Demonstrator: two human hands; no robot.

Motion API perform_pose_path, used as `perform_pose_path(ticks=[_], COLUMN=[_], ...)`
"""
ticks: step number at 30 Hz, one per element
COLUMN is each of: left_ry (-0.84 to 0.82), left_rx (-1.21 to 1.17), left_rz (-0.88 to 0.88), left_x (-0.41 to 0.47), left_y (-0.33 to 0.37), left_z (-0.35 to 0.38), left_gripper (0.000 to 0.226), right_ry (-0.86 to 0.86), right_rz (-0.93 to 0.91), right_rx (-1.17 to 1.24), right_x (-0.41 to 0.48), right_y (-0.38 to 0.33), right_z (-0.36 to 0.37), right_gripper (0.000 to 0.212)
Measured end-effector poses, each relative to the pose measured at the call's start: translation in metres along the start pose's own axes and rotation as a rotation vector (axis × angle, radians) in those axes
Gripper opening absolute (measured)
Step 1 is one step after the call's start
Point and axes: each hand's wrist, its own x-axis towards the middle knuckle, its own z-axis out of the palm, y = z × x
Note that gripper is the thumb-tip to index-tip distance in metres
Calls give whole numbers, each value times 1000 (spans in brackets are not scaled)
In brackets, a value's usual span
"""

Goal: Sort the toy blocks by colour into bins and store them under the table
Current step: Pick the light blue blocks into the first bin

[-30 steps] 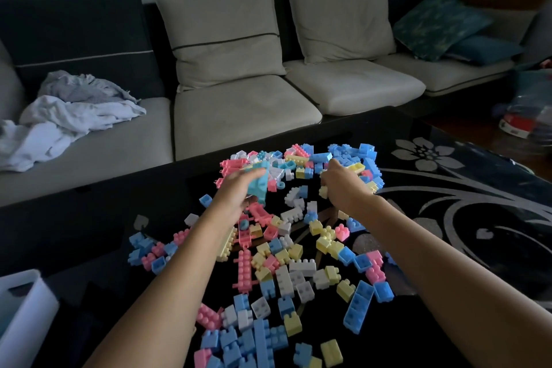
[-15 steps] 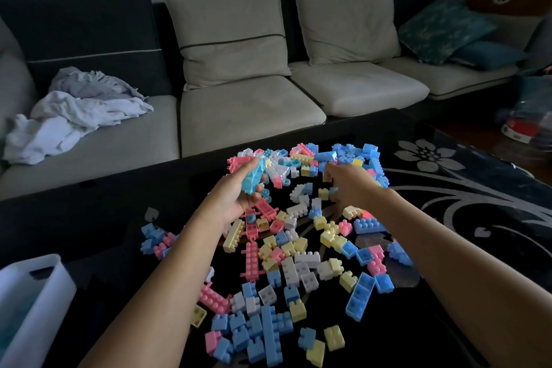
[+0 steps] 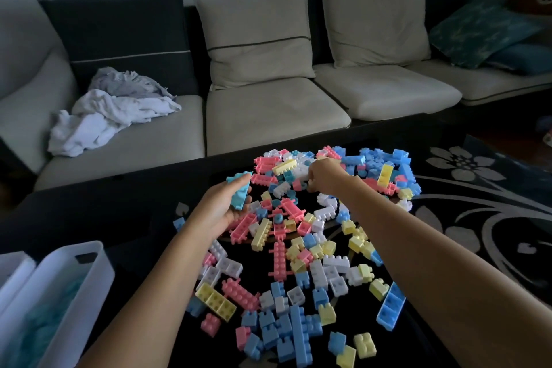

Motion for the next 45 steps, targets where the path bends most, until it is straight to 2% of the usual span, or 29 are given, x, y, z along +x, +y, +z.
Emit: perform_pose_path(ticks=[4, 7, 11, 17, 23, 25, 28, 31, 32, 35, 38, 41, 45], left_ry=[6, -30, -61, -59, -56, -46, -19, 84, 143, 370, 589, 686, 697], left_rx=[-24, -8, 6, 35, 130, 147, 162, 209, 211, 274, 442, 570, 772], left_rz=[-27, -30, -20, 4, 33, 51, 86, 172, 212, 318, 308, 235, 206], left_x=[-4, -11, -24, -45, -73, -85, -109, -135, -145, -171, -195, -214, -222], left_y=[-2, -4, 1, 10, 19, 23, 29, 34, 34, 32, 23, 8, -14], left_z=[-12, -11, -11, -19, -37, -45, -64, -89, -98, -129, -167, -194, -209], left_gripper=[33, 40, 35, 25, 28, 26, 25, 27, 24, 18, 19, 25, 25], right_ry=[13, -39, 4, -4, 73, 94, 83, -292, -417, -679, -804, -793, -771], right_rz=[-44, -65, -104, -91, -42, 22, 42, -65, -110, -192, -201, -168, -128], right_rx=[-81, -50, 26, -54, -225, -83, 471, 1184, 1315, 1404, 1370, 1352, 1441], right_x=[2, 0, -5, -4, -13, -20, -44, -80, -90, -117, -138, -151, -169], right_y=[-4, -3, -3, -15, -9, -4, -19, -66, -84, -141, -203, -263, -320], right_z=[10, 9, 7, 8, 3, -11, -35, -48, -47, -39, -32, -21, -16], right_gripper=[27, 35, 45, 31, 30, 25, 19, 16, 13, 15, 19, 19, 17])
